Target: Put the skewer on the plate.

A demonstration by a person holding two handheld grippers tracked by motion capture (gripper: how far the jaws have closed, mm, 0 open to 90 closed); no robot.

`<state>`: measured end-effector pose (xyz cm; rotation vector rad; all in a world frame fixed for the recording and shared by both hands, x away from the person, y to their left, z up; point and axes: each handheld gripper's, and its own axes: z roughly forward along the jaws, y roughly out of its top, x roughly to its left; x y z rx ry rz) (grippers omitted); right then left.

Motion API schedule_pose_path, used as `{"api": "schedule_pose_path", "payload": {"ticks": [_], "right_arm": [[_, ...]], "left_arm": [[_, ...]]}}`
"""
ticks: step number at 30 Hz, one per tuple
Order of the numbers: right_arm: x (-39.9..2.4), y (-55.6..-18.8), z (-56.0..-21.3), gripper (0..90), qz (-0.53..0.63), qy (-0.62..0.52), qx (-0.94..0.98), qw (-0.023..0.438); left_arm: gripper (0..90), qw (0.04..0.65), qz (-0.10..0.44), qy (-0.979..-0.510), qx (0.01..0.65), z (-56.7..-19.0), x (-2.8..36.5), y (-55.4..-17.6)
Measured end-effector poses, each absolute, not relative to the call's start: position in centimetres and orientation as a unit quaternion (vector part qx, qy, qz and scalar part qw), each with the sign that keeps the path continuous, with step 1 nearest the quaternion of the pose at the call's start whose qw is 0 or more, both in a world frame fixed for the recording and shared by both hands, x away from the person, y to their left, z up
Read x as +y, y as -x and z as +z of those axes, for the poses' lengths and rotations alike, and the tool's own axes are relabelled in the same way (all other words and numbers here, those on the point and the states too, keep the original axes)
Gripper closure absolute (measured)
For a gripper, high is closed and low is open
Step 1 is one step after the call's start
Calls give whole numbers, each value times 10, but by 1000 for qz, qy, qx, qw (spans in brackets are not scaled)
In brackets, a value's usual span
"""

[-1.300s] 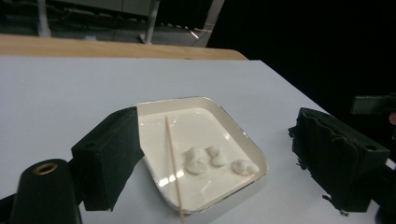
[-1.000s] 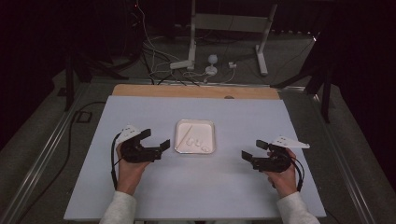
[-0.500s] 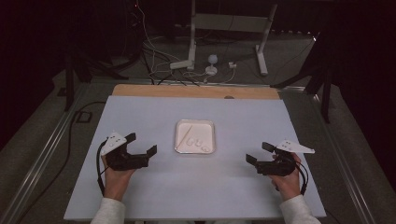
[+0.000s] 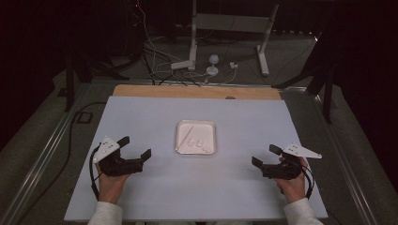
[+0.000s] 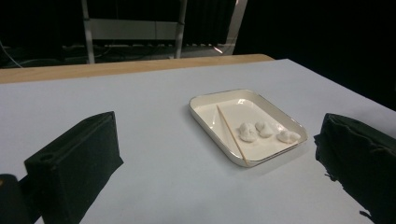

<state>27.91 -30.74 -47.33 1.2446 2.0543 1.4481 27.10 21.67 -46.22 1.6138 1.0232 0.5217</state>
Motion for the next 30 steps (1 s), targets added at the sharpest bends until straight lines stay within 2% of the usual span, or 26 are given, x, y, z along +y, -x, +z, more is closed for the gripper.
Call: {"api": "schedule_pose_path", "payload": {"ticks": [30], "right_arm": [[-322, -269, -477, 12, 505, -437, 717, 203]], "left_arm": [[6, 550, 237, -674, 432, -473, 233, -258]]}}
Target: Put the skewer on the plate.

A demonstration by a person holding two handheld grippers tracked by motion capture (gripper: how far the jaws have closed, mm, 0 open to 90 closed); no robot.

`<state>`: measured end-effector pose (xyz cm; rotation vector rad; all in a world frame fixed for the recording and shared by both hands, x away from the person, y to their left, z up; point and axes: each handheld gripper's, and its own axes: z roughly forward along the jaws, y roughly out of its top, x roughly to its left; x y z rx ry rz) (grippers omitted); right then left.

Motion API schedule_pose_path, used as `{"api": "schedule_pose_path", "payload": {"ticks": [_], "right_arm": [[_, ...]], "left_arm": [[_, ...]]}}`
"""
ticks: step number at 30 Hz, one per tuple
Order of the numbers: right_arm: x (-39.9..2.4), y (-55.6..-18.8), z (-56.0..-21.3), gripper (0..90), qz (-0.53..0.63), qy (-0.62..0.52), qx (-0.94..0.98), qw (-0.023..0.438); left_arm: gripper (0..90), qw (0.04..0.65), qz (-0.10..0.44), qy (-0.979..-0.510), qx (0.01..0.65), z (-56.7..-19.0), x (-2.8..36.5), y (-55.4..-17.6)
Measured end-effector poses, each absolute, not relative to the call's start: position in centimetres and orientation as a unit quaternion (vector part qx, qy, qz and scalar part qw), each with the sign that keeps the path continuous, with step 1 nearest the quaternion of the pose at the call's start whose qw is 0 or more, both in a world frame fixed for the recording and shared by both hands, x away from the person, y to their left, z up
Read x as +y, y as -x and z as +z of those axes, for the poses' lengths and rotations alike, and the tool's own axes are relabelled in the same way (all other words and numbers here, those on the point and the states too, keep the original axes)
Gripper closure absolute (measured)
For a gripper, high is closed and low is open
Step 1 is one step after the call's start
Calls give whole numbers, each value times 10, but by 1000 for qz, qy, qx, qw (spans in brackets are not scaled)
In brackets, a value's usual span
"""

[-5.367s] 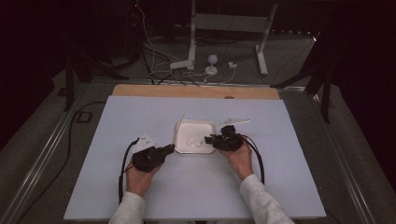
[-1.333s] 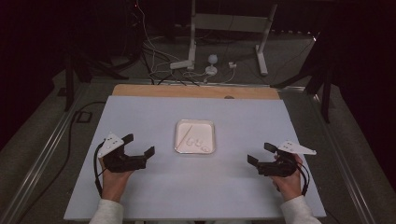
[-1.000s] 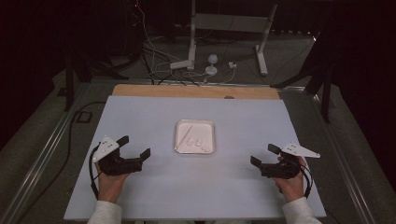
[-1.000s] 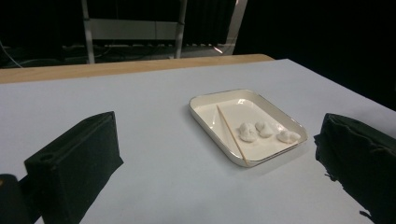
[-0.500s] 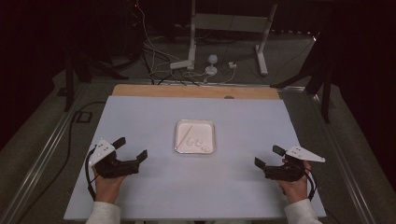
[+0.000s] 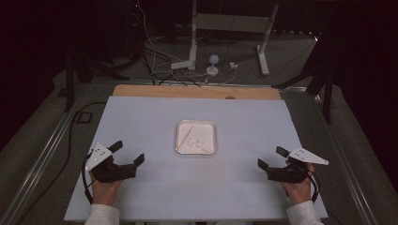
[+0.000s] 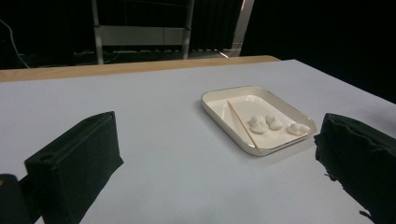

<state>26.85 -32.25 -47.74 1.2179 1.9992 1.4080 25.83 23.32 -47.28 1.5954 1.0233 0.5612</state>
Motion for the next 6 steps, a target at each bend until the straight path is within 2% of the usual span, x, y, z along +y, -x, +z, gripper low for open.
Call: {"api": "schedule_pose_path", "payload": {"ticks": [6], "right_arm": [[-324, -269, -478, 12, 504, -441, 714, 204]], "left_arm": [[6, 549, 237, -673, 434, -474, 234, -259]]}}
